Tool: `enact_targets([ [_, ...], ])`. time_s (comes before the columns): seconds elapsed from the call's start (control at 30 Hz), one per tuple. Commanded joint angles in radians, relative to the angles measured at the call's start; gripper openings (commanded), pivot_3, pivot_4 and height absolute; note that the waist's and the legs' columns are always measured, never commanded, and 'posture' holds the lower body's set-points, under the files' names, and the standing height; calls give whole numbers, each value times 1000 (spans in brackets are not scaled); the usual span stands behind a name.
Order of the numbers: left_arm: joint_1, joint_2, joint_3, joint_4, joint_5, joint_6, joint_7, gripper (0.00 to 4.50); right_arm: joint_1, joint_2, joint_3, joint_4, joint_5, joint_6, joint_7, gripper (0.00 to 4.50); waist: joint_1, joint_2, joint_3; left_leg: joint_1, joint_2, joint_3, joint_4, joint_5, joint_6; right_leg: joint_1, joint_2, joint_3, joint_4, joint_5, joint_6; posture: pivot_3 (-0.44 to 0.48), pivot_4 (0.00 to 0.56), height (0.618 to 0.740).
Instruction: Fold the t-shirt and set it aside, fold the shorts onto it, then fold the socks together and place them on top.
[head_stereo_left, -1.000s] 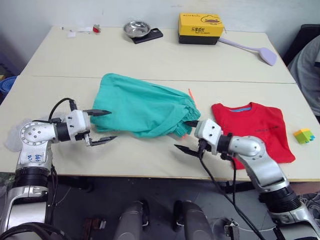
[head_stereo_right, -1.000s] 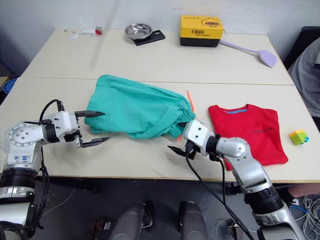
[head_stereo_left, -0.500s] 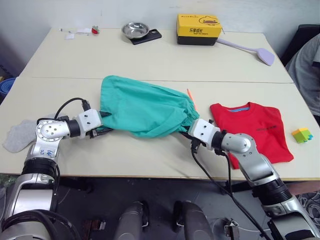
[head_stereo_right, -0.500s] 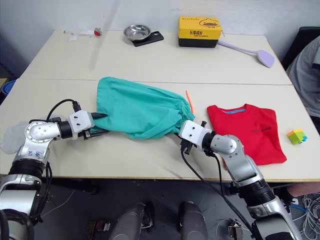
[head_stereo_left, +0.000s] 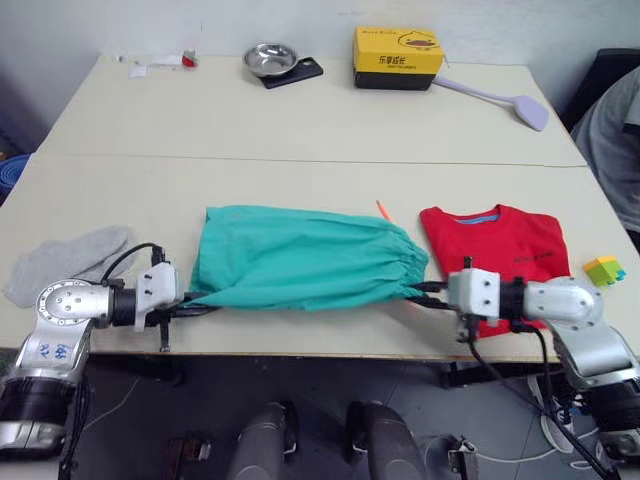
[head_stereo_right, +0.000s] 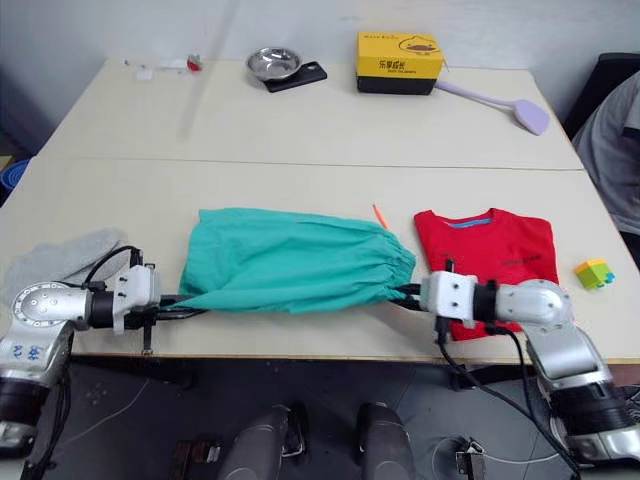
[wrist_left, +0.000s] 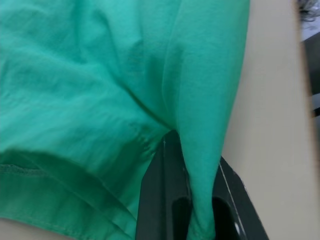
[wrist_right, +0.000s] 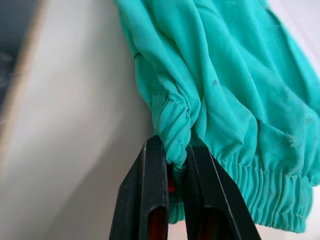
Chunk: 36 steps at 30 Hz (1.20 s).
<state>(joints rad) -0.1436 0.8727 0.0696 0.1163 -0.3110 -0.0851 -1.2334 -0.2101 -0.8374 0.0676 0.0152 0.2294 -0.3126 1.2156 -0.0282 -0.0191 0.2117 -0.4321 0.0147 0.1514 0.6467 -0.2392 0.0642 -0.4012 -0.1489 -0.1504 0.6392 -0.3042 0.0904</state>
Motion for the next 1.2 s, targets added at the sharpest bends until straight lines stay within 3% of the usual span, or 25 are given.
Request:
enact_targets([
  [0.03,62,13,54,-125,-32,59,39,0,12,-17,-31,25,35,-82,52,33,1,1,1,4,0,-1,0,-3,-4,4,0,0,-2,0,0,0,150,740],
  [0.2,119,-10,86,-208,-99,172,76,0,26,7,-34,66,68,-51,49,33,1,1,1,9,1,-2,-2,-6,-6,9,0,0,-4,0,0,0,150,740],
  [0.37,136,15,153,-221,-153,195,40,1364,87,-41,-66,-31,185,116,91,1794,3,2,1,9,1,-2,-3,-6,-7,9,0,0,-5,-1,-1,0,150,740],
  [0.43,139,33,203,-253,-254,268,-10,1988,130,-89,-103,-90,246,245,95,2482,4,3,2,9,1,-2,-3,-6,-7,9,0,0,-6,-1,-1,0,150,740],
  [0.63,143,106,290,-360,-505,600,-24,1988,154,-144,-247,-265,551,633,41,2482,1,4,2,9,1,-4,-5,-7,-5,10,0,0,-9,-1,-1,0,150,740],
  [0.73,41,51,250,-393,-557,655,53,1362,60,-66,-178,-351,543,725,-96,1860,1,4,2,10,1,-4,-9,-7,-6,10,0,1,-10,-1,-2,0,150,740],
  [0.87,-66,-69,113,-389,-420,577,143,2,-51,100,11,-387,319,720,-299,414,4,4,1,11,1,-3,-14,-3,-12,9,1,0,-12,0,-3,0,150,740],
  [0.9,-92,-108,74,-368,-373,548,171,0,-70,139,53,-378,250,698,-344,45,5,4,1,10,0,-2,-15,-3,-13,8,1,0,-12,0,-3,0,150,740],
  [1.1,-175,-242,-123,-238,-123,415,254,0,-99,257,239,-322,-21,624,-456,14,11,4,0,7,-1,1,-14,1,-7,6,2,0,-12,0,-2,0,150,740],
  [1.2,-217,-328,-135,-128,-30,365,376,0,-82,288,267,-279,-108,606,-516,14,16,3,0,8,-1,2,-14,0,-9,6,2,0,-11,1,-1,0,150,740],
])
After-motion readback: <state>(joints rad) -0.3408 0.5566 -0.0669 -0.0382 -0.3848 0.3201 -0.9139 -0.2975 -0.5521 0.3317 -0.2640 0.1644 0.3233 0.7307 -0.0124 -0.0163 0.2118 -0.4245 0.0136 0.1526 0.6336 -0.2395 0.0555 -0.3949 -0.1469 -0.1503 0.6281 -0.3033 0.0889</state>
